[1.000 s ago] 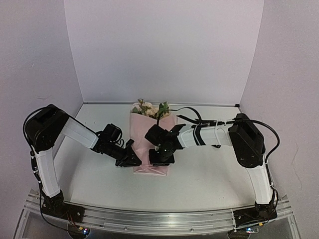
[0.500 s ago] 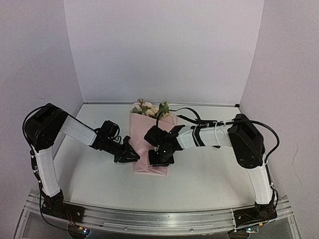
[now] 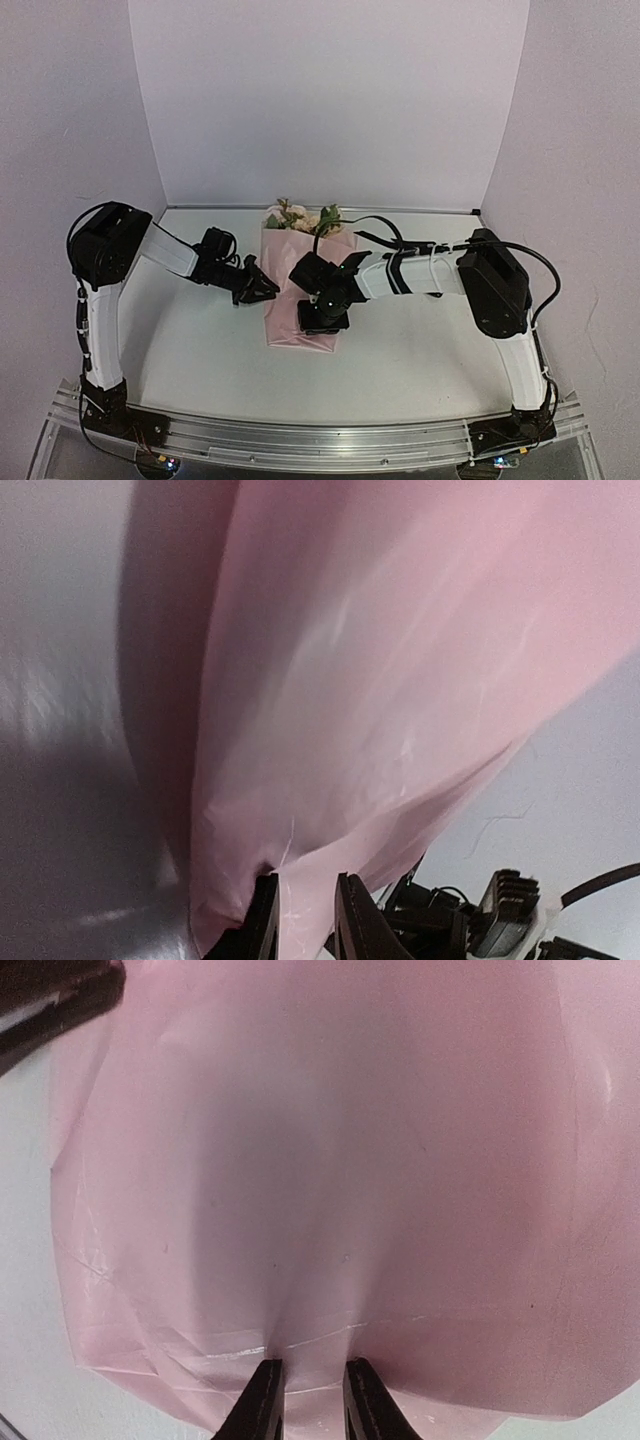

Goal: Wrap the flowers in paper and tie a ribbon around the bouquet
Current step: Press the folded bouquet at the center of the board.

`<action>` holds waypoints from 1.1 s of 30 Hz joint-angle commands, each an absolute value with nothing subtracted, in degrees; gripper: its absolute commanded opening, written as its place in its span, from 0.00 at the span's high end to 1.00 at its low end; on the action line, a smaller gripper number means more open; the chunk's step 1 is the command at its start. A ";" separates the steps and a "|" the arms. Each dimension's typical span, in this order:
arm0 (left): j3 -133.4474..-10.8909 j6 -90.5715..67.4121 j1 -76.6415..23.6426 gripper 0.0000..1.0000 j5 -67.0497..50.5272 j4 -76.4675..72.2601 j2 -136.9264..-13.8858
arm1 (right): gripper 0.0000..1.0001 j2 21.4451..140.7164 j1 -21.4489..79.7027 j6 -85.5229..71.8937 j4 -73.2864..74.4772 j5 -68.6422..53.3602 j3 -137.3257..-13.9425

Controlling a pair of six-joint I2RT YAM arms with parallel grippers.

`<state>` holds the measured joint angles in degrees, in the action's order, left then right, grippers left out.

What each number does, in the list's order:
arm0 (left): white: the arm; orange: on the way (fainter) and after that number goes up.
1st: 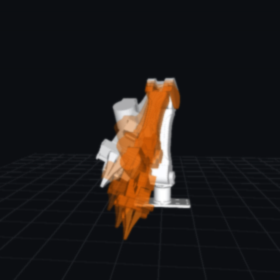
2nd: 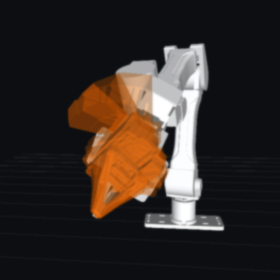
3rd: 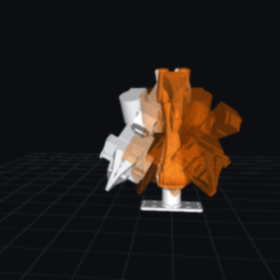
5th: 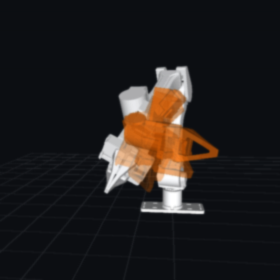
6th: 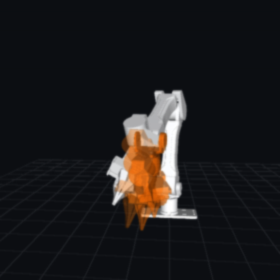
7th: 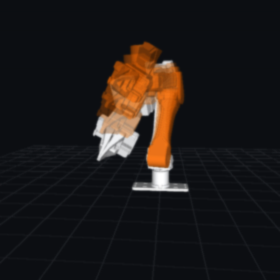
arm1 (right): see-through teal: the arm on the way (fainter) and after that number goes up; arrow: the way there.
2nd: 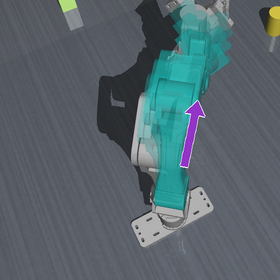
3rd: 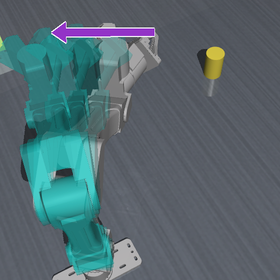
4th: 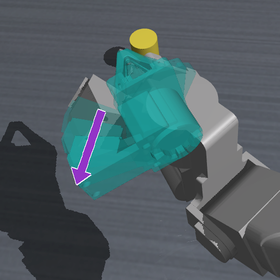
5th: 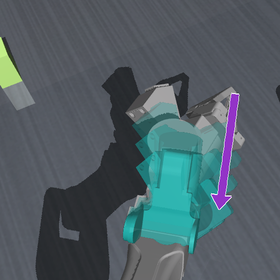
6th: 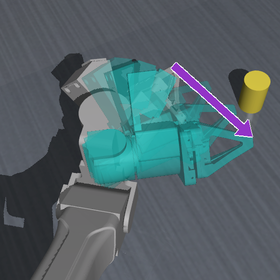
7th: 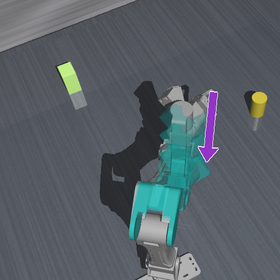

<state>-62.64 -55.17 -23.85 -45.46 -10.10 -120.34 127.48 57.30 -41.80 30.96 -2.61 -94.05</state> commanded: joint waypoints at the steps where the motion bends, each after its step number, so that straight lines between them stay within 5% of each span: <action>1: -67.75 -56.15 -19.59 0.79 -41.74 -9.61 -123.83 | 0.78 130.51 57.51 -41.25 33.05 -3.09 -91.92; 24: -108.83 -59.46 -11.17 0.75 -44.38 -3.71 -145.70 | 0.78 130.34 57.54 -41.49 32.90 -4.09 -91.00; 33: -109.40 -57.46 -9.80 0.73 -45.76 -2.16 -141.40 | 0.73 125.50 56.21 -41.93 32.80 -7.28 -91.65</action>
<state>-110.29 -58.99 -9.97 -44.78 -2.98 -146.30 127.03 57.15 -41.56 29.75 -3.99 -93.29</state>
